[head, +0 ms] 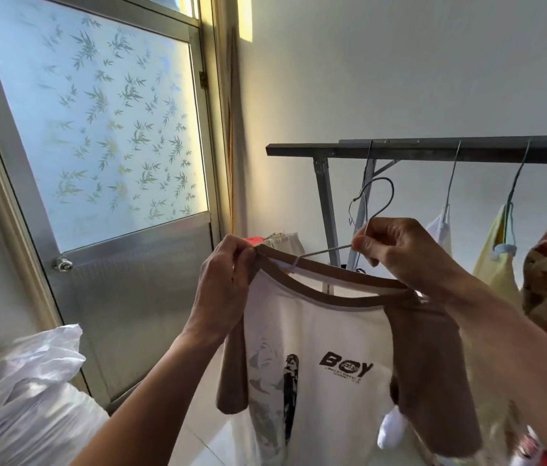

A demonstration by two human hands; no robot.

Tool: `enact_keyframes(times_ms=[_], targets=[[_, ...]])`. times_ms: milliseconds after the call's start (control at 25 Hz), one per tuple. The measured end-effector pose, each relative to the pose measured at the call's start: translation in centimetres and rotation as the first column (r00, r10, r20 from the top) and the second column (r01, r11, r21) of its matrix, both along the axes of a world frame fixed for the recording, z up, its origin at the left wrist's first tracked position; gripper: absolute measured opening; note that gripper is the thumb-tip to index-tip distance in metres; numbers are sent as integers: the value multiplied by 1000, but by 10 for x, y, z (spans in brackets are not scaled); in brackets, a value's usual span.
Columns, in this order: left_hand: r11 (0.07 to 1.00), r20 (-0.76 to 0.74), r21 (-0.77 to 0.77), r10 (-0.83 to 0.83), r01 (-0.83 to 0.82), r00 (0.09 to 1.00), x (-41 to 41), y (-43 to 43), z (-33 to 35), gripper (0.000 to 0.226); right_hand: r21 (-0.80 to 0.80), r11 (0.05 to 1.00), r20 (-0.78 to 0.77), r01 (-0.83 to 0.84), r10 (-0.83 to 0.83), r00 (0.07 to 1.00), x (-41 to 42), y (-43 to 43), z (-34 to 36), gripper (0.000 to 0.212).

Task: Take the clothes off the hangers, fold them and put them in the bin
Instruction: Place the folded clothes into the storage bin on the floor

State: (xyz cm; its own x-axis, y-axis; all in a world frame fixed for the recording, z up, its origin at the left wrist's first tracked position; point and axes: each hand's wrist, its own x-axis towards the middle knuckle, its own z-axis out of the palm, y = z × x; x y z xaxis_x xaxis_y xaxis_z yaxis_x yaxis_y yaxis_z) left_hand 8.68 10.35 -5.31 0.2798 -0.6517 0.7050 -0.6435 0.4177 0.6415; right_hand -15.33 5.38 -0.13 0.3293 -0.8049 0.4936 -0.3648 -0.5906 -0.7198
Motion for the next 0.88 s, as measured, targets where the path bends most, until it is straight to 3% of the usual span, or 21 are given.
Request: enact_keyframes(times_ms=[120,360,480,640,760,880], targets=[[1000,40,8,-3,3,999,1,0,-1,13,2,1000,-2,18,-18,1000,0,0,2,22],[1000,275,7,-16,15,961,-31,-1,12,10,-50,984,-253,-171,154,955,23,7,9,24],[995,247,-40,-81,94,966,-46,-1,23,11,-79,971,-168,-226,210,963,31,6,11,23],[999,355,-35,-20,35,935,-40,1,34,11,-65,972,-6,-227,227,974,24,4,12,19],[998,250,-58,-2,16,968,-21,-3,40,13,31,979,-148,-204,206,967,-2,-1,7,34],[999,184,-54,5,5,983,-2,-3,40,11,-12,989,-242,-150,143,960,-18,-9,-8,22]])
